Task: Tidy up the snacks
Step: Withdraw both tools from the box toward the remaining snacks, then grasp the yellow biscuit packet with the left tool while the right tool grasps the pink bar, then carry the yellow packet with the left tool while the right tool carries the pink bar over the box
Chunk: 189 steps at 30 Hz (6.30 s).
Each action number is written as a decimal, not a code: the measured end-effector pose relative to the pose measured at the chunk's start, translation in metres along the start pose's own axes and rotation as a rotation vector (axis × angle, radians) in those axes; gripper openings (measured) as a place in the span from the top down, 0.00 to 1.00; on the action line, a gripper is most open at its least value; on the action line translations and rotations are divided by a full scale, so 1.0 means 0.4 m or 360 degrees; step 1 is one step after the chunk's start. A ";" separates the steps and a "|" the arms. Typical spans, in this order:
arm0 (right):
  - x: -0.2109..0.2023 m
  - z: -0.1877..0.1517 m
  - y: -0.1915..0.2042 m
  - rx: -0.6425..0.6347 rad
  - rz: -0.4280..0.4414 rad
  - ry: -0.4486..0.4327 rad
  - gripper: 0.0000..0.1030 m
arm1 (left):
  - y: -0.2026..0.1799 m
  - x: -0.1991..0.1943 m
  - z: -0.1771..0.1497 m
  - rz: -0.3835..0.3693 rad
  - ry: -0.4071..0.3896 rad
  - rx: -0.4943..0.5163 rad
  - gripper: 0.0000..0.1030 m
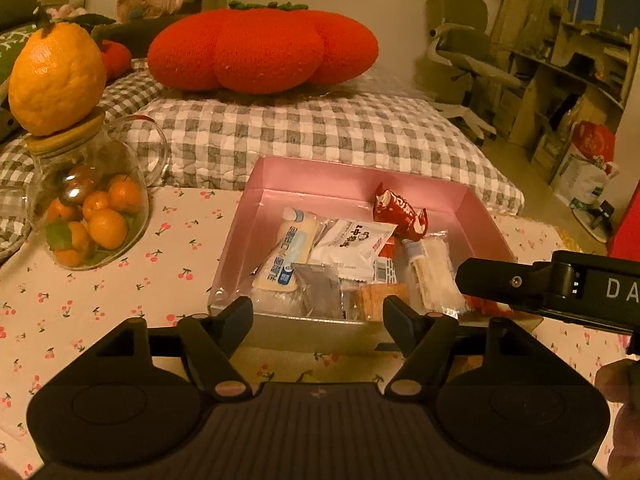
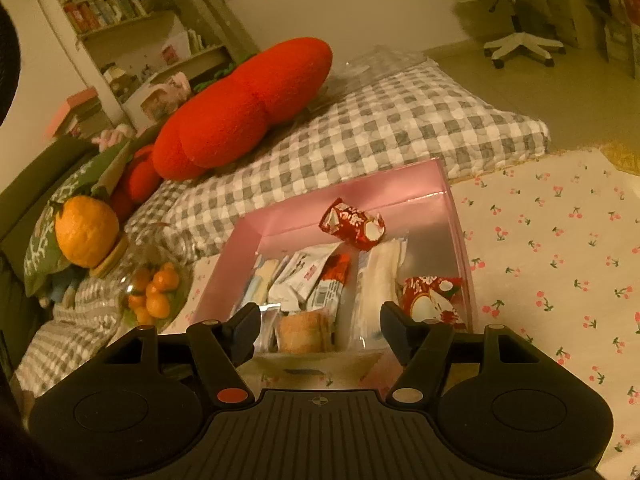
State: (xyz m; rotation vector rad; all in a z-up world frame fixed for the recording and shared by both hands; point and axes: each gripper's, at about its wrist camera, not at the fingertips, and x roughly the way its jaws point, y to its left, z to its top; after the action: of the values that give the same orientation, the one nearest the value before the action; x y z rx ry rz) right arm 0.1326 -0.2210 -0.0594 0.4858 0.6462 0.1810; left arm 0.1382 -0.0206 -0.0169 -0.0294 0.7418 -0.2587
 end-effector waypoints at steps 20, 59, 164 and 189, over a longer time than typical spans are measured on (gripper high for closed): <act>-0.105 -0.066 -0.009 -0.0358 -0.0086 0.0071 0.15 | 0.020 -0.063 -0.034 0.0055 0.0024 0.0098 0.03; -0.101 -0.148 -0.062 -0.0587 -0.0263 0.0188 0.14 | 0.013 0.065 -0.073 0.0385 0.0338 -0.0389 0.01; -0.023 0.100 -0.058 -0.0067 -0.0170 0.0043 0.70 | 0.047 -0.051 0.045 -0.0075 0.0169 -0.0104 0.52; 0.090 0.152 -0.141 0.0055 -0.0101 -0.0008 0.65 | -0.067 0.185 0.158 0.0079 0.0191 -0.0031 0.52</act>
State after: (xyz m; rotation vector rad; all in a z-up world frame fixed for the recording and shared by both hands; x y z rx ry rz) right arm 0.1990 -0.2819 -0.0638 0.4979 0.6600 0.1087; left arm 0.2270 -0.0685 -0.0164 -0.0139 0.8635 -0.2074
